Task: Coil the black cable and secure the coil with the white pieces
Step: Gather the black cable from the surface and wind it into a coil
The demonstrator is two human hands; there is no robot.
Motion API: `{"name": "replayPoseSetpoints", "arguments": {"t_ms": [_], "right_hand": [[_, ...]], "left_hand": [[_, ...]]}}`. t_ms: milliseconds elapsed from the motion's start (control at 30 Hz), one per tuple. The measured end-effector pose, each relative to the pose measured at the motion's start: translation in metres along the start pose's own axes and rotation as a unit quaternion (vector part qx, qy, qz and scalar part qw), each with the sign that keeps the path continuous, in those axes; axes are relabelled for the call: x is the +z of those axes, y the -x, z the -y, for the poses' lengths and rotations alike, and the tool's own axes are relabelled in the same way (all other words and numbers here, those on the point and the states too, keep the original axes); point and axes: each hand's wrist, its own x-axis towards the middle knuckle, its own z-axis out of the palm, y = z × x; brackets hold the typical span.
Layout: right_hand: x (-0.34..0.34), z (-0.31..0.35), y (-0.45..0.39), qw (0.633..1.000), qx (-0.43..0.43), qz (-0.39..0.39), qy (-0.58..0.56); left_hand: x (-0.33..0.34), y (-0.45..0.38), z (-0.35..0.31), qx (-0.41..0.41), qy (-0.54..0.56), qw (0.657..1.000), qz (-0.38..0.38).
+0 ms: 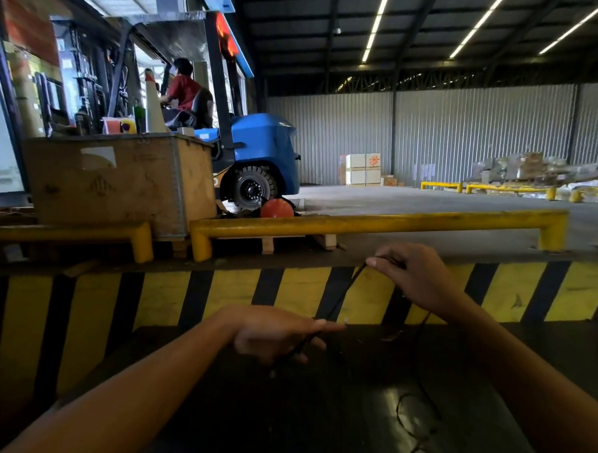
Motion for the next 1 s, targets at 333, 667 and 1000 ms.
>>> {"name": "replayPoseSetpoints", "arguments": {"t_ms": [333, 667, 1000], "right_hand": [[0.126, 0.035, 0.101, 0.912, 0.119, 0.374, -0.117], [0.010, 0.029, 0.055, 0.964, 0.008, 0.261, -0.049], [0.021, 0.007, 0.057, 0.991, 0.086, 0.046, -0.087]], "left_hand": [[-0.010, 0.014, -0.033, 0.308, 0.292, 0.903, -0.067], [-0.018, 0.012, 0.018, 0.029, -0.228, 0.944, -0.238], [0.033, 0.018, -0.022, 0.171, 0.129, 0.970, 0.118]]}}
